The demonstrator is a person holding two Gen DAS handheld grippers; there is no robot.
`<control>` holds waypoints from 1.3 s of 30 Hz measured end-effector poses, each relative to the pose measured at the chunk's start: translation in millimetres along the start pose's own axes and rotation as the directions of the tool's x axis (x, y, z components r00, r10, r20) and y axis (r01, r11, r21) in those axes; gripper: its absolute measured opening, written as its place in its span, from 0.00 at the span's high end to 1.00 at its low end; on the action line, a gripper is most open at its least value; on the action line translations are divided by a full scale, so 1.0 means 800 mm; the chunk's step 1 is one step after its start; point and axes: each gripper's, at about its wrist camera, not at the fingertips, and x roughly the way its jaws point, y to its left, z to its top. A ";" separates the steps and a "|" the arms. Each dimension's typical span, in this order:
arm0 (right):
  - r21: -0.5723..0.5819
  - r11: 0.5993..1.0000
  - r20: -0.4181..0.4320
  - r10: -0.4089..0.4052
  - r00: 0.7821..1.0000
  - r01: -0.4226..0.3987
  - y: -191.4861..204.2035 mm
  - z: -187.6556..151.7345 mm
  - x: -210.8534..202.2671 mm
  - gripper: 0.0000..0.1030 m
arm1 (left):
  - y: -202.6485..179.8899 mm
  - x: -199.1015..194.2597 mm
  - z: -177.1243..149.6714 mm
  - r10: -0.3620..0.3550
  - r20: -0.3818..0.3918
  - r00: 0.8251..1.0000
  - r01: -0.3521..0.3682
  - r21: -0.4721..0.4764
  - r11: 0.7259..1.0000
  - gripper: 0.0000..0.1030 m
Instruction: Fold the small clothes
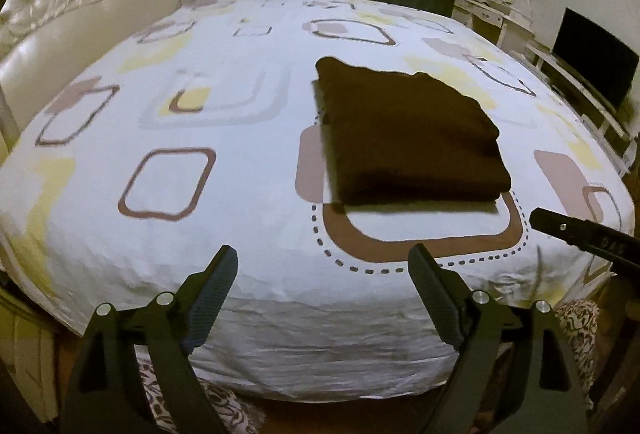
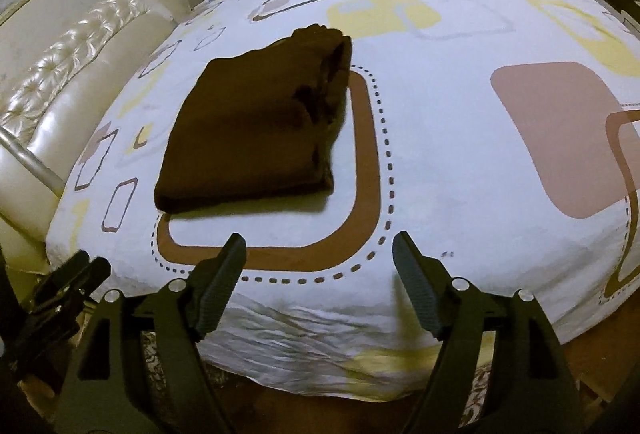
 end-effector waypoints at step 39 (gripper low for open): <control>-0.042 0.999 -0.032 -0.011 0.999 0.009 0.017 -0.018 0.015 0.26 | -0.002 0.002 -0.003 -0.004 -0.020 1.000 0.003 -0.037 0.999 0.16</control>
